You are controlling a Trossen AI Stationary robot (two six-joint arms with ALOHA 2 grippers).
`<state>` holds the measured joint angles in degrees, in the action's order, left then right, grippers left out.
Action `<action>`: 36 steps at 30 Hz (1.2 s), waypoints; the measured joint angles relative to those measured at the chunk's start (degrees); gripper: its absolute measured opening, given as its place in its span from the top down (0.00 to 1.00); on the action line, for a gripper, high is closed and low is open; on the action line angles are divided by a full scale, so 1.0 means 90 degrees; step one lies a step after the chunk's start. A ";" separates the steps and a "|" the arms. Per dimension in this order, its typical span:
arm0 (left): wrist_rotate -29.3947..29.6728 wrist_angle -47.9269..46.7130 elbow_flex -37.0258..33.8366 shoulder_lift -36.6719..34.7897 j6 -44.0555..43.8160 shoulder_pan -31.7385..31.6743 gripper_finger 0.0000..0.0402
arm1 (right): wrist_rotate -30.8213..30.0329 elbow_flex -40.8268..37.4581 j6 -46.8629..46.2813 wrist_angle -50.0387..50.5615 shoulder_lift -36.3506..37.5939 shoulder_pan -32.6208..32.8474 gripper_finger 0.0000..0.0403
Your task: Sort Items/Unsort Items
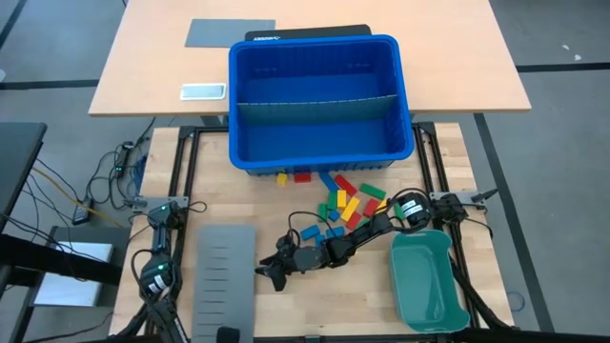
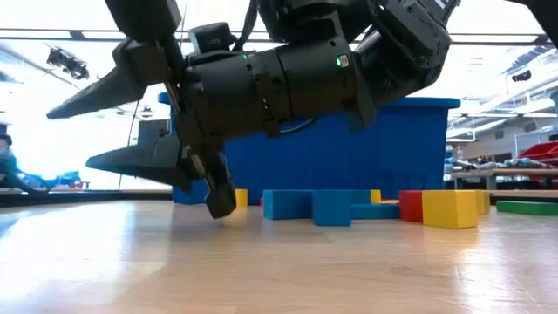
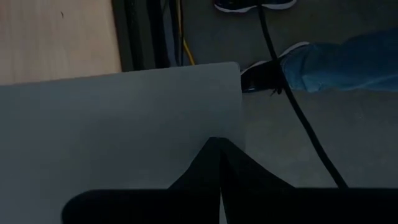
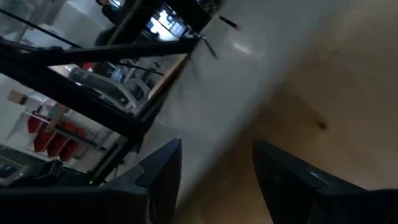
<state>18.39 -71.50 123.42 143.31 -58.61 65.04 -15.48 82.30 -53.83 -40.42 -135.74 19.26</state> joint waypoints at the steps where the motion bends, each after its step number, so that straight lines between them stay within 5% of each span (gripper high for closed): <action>1: 0.0004 0.0000 0.0000 0.0000 -0.0005 0.0000 1.00 | 0.0011 -0.0002 -0.0011 0.0015 0.0000 -0.0019 0.51; 15: 0.0047 -0.0010 0.0000 0.0000 -0.0010 -0.0005 1.00 | 0.0284 0.0110 0.0092 -0.0175 -0.0001 -0.0126 0.51; 24: 0.0039 -0.0022 0.0000 0.0000 -0.0003 -0.0005 1.00 | 0.0252 0.0870 0.0301 0.1015 -0.0015 -0.0180 0.51; 36: 0.0035 -0.0024 0.0000 -0.0002 0.0024 -0.0005 1.00 | 0.0372 0.1052 0.0421 0.1193 -0.0017 -0.0325 0.51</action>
<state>18.70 -71.72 123.42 143.28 -58.39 64.99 -12.14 91.77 -50.04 -29.68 -135.90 16.34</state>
